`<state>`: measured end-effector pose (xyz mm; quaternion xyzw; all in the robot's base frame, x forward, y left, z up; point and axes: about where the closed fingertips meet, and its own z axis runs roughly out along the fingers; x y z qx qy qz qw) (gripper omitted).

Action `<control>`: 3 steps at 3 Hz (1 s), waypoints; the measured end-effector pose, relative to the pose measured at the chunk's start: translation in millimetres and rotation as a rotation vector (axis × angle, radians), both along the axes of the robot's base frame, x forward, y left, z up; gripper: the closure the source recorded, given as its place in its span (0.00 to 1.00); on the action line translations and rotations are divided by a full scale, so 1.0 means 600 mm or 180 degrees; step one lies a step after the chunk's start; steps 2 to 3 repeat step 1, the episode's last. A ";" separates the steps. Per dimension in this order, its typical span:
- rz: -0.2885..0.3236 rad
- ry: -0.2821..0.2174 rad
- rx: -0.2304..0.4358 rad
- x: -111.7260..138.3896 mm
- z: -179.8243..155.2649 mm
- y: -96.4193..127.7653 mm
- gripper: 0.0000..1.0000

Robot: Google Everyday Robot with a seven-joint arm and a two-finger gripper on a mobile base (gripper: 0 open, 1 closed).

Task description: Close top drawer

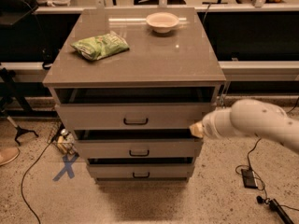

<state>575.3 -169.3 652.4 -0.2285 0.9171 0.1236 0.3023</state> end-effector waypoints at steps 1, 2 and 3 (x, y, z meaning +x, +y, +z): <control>-0.0246 0.0102 0.0046 -0.086 -0.012 -0.050 1.00; -0.0246 0.0102 0.0046 -0.086 -0.012 -0.050 1.00; -0.0246 0.0102 0.0046 -0.086 -0.012 -0.050 1.00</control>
Offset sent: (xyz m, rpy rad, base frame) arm 0.0000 0.0000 0.0000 0.0000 0.0000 0.0000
